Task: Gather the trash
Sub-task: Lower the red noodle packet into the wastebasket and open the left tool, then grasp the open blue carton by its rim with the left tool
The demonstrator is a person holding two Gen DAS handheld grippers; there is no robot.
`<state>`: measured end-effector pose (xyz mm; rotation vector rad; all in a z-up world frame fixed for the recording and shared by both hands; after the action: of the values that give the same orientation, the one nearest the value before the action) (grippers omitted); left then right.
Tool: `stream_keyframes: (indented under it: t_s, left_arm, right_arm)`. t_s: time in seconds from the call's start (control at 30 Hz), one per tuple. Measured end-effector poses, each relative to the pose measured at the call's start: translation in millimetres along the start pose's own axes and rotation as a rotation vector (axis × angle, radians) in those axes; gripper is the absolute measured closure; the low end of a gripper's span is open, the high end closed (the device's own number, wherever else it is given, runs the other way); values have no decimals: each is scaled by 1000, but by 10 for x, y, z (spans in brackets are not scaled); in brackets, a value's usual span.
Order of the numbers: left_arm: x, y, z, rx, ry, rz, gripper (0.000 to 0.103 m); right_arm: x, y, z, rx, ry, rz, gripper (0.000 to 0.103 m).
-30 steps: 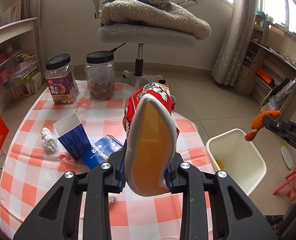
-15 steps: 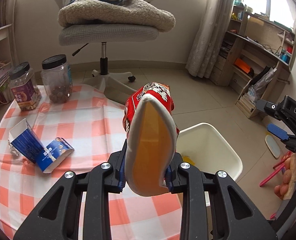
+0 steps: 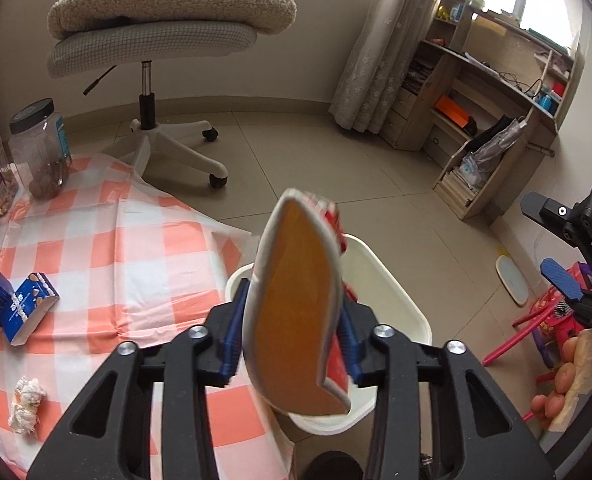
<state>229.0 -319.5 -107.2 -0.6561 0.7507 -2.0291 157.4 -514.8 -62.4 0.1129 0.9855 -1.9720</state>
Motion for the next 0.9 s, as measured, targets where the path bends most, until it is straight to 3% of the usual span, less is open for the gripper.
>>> stream_keyframes:
  t_s: [0.03,0.13,0.53,0.63,0.9]
  left_arm:
    - [18,8,11,-3,-13,-16,49]
    - [4,-42,19,0,-13,-9,46]
    - [-629,-544,78,130,32,279,21]
    - [-842,-690,71,175,13,346,14]
    - [-1410,-956,-36,204,-48,434,12]
  right_arm:
    - [2,-19,14,8,-2,-1,7]
    - [-35,-81,11,30,-30,-6,7]
    - [-580,-313,-256,177,-297,-56,7]
    - [-728,-321,-370,172,-321,-37,7]
    - [-1222,-257,-758,137,-429,-4,7]
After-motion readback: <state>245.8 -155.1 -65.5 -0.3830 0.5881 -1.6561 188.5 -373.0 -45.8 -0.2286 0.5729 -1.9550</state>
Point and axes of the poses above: each gripper's, at about its wrist camera, not at the fingertips, and y roughly the way its jaws point, x to its right, z to its top, the point moved 9 cm from there along y, roughly the way its jaws point, and after that the axes turned 6 degrees about y, right-handed, at the moved point
